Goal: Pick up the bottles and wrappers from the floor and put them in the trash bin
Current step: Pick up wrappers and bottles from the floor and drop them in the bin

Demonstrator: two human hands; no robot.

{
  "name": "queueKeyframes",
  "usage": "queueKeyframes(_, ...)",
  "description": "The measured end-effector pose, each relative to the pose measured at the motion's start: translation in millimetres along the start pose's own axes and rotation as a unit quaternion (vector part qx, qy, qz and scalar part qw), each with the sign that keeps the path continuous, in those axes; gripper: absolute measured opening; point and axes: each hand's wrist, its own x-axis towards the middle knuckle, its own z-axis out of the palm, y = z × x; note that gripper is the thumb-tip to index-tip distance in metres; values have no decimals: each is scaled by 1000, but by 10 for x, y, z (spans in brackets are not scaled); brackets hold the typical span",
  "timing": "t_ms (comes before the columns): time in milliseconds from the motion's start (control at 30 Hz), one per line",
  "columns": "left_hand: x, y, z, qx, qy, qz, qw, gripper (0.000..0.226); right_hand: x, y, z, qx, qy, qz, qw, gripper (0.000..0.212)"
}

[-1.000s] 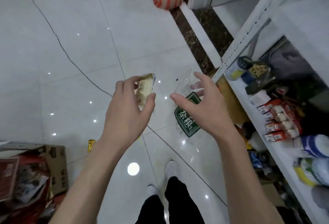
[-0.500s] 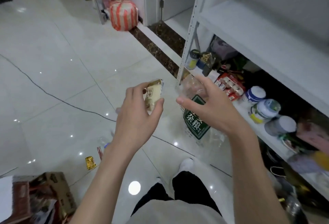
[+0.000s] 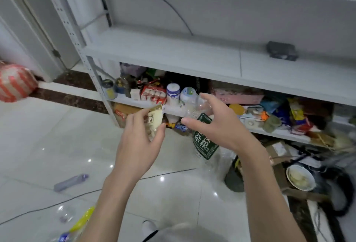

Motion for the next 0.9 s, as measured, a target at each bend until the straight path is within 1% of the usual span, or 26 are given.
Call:
queueKeyframes(100,-190,516,449,-12,-31,41,999,53,-392,449,-523,3,39,32,999,100)
queueKeyframes(200,-435,1007,915,-19,-61,81,995,52,-838,907,-994,4,78,60,995,96)
queueKeyframes(367,-822,1690,1681,-35,-108,126,985,51,-1518,1635,-1618,16,127,113,985,99)
queueKeyframes(500,-1057,2122,2115,-39,-156,145,976,52,-1930,2075,-2011,36,166,148,974,99)
queueKeyframes(667,-1105,2390,2523,-27,-186,151,971,55,-2040,2535,-2288,42,192,171,965,101)
queueKeyframes(767,-1018,2423,2755,-12,-195,145,970,56,-1958,2766,-2370,39,188,178,965,105)
queueKeyframes(900,-786,2451,3137,5,-195,114,974,58,-1679,3082,-2510,24,174,182,967,109)
